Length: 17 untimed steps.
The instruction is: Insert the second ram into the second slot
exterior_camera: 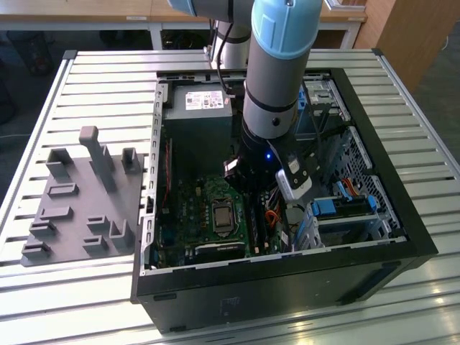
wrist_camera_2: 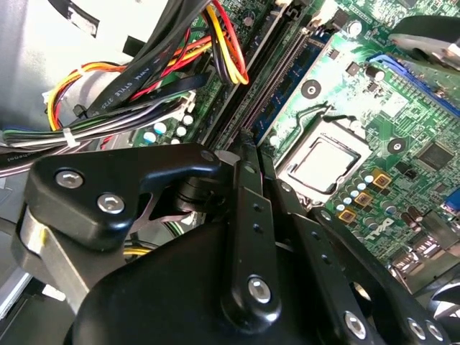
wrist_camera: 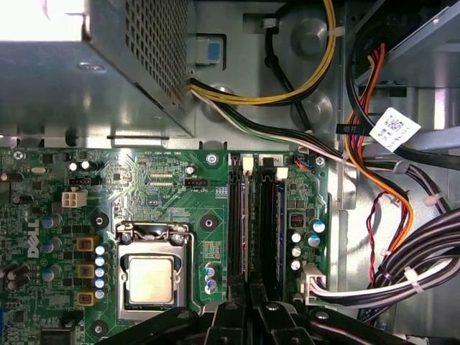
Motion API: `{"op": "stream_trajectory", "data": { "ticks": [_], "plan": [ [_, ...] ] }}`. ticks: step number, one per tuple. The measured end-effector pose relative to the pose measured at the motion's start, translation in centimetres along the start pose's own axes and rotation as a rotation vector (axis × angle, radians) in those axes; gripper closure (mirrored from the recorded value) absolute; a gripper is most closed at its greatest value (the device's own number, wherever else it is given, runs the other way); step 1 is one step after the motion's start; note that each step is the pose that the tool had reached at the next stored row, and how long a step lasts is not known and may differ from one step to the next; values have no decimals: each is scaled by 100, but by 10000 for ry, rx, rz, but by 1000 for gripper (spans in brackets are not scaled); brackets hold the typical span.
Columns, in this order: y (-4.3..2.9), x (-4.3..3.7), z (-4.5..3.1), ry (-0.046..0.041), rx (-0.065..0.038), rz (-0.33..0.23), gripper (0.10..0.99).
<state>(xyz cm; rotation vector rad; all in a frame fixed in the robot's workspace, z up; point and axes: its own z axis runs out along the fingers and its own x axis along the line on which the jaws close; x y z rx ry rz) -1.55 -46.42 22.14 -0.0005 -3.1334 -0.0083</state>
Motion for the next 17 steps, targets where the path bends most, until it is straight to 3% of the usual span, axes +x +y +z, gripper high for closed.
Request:
{"op": "stream_trajectory", "data": {
  "ticks": [17],
  "plan": [
    [-15,0,27,78,2,0,949]
  ]
}}
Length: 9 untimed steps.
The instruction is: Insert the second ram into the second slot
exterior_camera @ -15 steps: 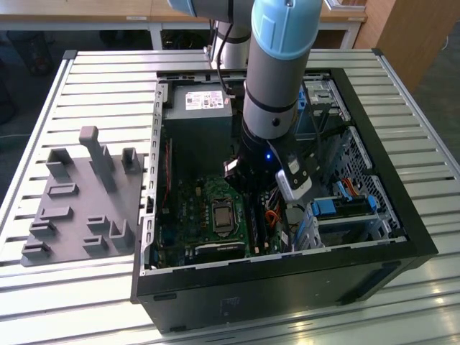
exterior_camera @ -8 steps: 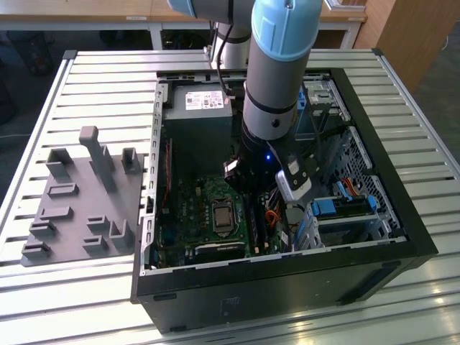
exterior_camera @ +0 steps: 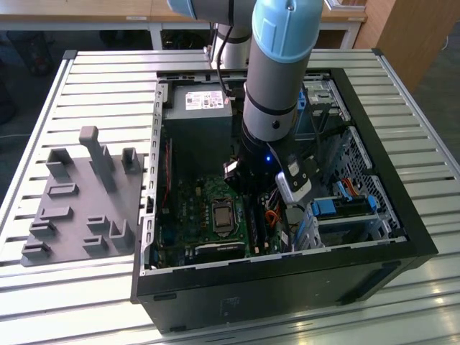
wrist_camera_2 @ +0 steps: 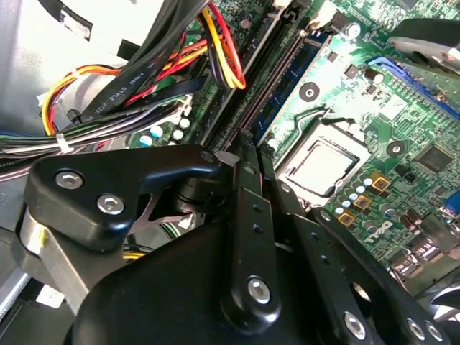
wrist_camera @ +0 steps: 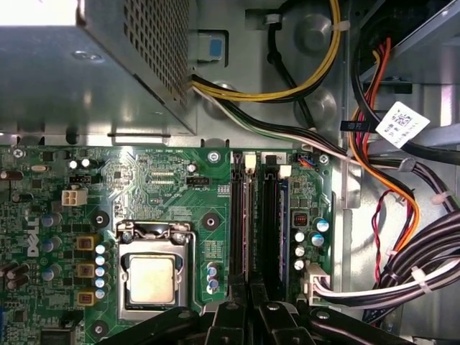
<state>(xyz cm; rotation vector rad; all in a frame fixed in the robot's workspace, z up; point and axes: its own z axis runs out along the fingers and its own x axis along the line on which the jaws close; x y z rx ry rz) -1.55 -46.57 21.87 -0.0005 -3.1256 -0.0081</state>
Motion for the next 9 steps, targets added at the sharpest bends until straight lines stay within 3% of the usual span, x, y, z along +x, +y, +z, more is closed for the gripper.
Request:
{"op": "stream_trajectory", "data": {
  "ticks": [9],
  "plan": [
    [0,-2,0,13,-1,0,949]
  ]
}}
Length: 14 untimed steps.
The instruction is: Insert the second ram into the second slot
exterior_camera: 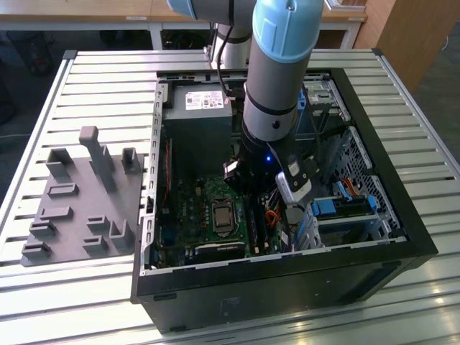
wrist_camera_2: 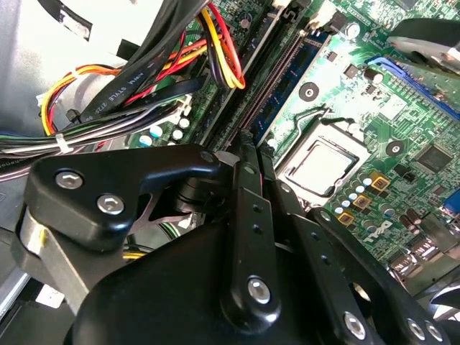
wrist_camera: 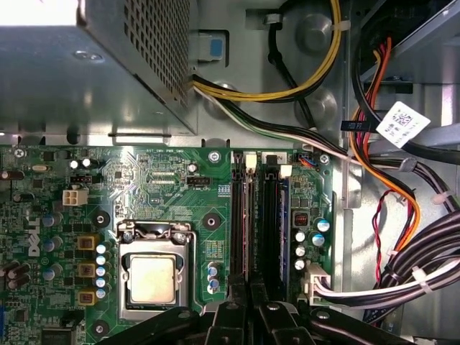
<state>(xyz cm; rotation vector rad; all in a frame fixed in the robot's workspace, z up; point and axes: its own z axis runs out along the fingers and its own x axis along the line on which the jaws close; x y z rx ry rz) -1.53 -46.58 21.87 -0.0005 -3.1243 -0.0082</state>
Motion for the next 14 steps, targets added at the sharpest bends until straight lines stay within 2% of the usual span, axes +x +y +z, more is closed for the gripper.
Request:
{"op": "stream_trajectory", "data": {
  "ticks": [14],
  "plan": [
    [-9,-13,-4,0,-49,116,949]
  ]
}}
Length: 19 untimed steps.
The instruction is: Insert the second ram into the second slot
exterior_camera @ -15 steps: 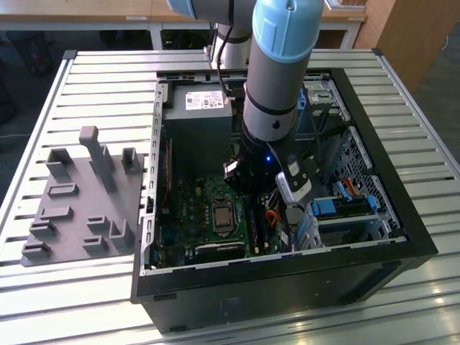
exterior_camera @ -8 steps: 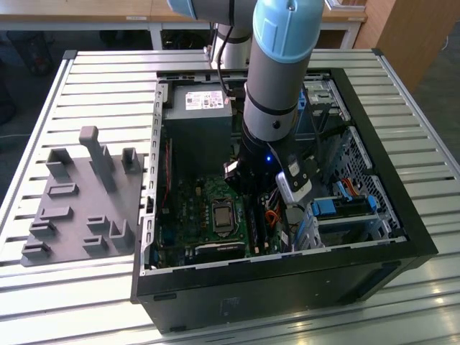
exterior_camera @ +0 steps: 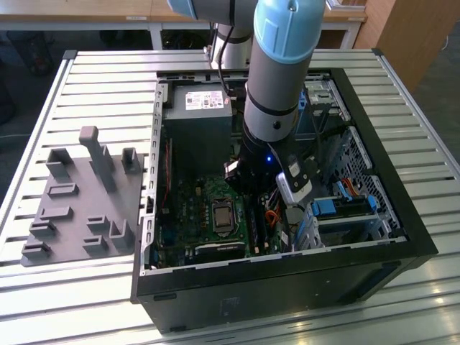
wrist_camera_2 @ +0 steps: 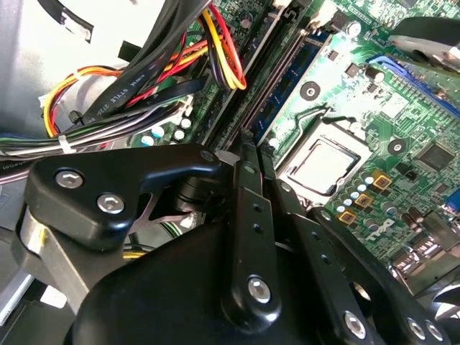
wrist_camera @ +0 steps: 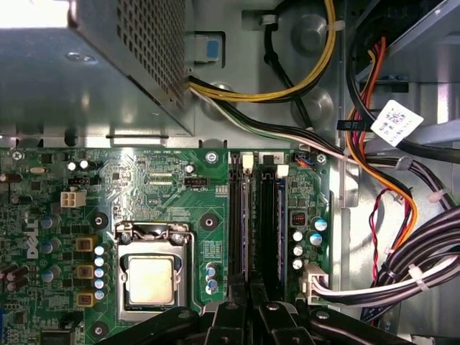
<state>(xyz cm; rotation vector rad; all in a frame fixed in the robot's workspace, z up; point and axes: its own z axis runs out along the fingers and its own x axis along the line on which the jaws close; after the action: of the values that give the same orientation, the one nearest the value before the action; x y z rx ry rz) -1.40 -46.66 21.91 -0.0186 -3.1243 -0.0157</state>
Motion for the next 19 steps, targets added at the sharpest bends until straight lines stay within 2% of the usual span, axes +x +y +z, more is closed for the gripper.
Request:
{"op": "stream_trajectory", "data": {
  "ticks": [19],
  "plan": [
    [-2,-9,37,-2,2,117,949]
  ]
}}
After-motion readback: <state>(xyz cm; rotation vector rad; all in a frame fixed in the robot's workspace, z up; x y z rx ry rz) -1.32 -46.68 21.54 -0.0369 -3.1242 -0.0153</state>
